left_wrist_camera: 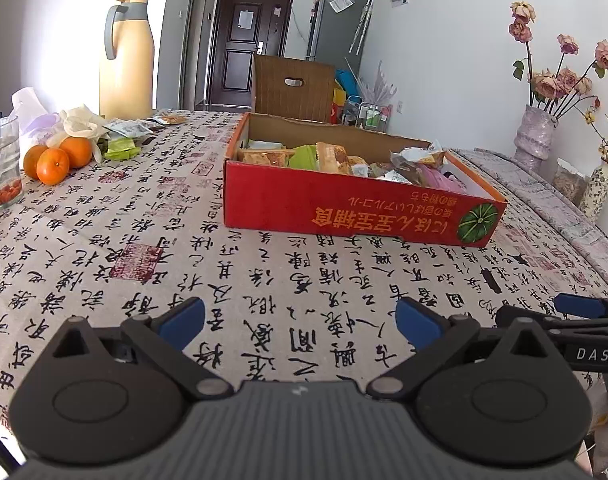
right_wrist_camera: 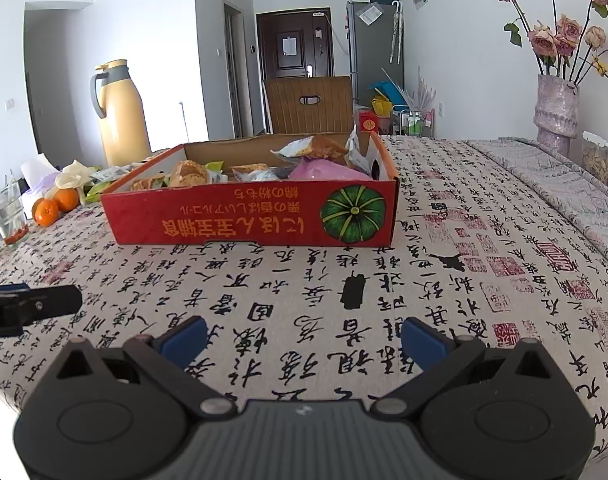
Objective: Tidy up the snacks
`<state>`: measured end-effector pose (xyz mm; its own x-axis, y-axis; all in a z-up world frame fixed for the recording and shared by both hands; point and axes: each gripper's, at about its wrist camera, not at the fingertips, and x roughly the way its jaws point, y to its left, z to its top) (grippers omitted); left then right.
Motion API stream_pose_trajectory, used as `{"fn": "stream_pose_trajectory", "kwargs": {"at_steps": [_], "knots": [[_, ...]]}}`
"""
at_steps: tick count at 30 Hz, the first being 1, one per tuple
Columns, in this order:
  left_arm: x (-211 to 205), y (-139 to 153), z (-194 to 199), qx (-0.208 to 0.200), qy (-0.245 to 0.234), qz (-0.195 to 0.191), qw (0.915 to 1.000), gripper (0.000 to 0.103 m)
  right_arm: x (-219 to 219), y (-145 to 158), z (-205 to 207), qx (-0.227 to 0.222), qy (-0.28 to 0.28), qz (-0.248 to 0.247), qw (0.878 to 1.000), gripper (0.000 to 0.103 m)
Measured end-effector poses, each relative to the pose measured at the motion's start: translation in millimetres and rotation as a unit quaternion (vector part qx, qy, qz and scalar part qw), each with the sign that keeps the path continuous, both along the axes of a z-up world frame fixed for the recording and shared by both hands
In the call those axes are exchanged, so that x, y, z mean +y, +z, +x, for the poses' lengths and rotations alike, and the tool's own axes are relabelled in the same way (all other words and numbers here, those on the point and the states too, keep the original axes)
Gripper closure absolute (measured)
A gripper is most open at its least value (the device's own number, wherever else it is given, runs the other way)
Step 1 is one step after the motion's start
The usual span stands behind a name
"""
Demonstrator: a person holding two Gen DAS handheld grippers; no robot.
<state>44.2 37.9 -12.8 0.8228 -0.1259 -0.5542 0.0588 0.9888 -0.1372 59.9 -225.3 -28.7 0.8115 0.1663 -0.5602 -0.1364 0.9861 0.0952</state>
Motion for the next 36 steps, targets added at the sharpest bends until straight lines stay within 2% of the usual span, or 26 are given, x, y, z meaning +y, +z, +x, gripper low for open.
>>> {"fn": "stream_pose_trajectory", "kwargs": {"at_steps": [36], "knots": [[-3.8,-1.0,1.6,0.005,-0.004,0.003,1.0,0.0,0.2,-2.5,2.3,0.003,0.0,0.001,1.0,0.0]]}}
